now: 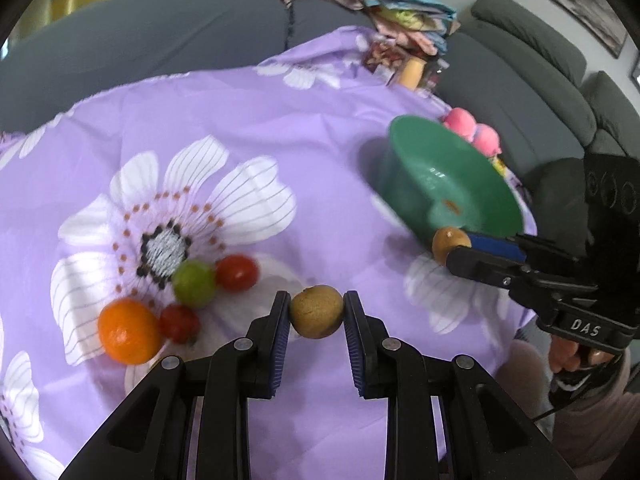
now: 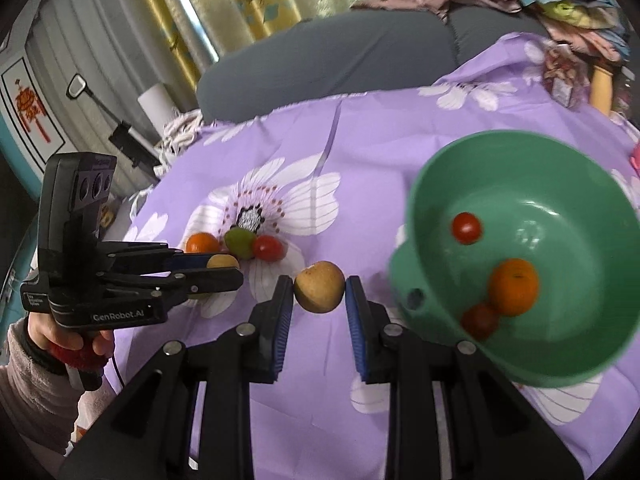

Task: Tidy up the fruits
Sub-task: 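Carry both fruits over the green bowl and open both grippers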

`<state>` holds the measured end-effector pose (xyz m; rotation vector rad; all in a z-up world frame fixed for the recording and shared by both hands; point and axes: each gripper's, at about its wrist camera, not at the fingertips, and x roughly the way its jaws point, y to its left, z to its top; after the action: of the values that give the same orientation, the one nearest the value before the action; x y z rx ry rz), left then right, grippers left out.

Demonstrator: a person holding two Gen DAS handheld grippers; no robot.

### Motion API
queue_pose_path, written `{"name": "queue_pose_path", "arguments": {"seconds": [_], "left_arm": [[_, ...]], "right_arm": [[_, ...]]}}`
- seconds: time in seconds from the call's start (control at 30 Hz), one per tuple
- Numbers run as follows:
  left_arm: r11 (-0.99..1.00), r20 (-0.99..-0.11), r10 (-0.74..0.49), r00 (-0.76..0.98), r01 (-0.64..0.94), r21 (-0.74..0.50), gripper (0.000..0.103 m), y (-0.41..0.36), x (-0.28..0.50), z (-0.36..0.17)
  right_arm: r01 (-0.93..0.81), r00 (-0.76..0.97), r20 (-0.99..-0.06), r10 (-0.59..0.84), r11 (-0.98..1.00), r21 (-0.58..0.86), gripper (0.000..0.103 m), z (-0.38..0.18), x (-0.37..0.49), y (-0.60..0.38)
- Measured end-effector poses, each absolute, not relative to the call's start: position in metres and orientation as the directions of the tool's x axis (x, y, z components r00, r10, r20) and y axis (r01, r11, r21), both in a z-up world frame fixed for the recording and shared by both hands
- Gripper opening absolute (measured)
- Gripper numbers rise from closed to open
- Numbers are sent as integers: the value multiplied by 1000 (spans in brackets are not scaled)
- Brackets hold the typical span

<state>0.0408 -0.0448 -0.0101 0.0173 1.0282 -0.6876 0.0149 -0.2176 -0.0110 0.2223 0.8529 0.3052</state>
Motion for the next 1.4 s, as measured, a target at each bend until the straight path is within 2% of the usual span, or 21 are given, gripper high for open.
{"name": "queue_pose_path", "arguments": {"seconds": [0.43, 0.8, 1.03, 1.4], "left_arm": [[692, -741, -596, 309, 665, -279, 27, -139, 51, 29], [645, -783, -564, 261, 731, -222, 27, -210, 61, 15], [665, -826, -500, 260, 726, -174, 27, -223, 63, -1], [683, -830, -484, 277, 713, -160, 27, -220, 62, 2]], "right_arm": [[-26, 731, -635, 248, 941, 338, 27, 4, -8, -294], [93, 743, -654, 143, 945, 313, 27, -11, -5, -333], [108, 726, -676, 126, 950, 293, 28, -20, 0, -338], [116, 724, -681, 108, 955, 274, 31, -17, -3, -335]]}}
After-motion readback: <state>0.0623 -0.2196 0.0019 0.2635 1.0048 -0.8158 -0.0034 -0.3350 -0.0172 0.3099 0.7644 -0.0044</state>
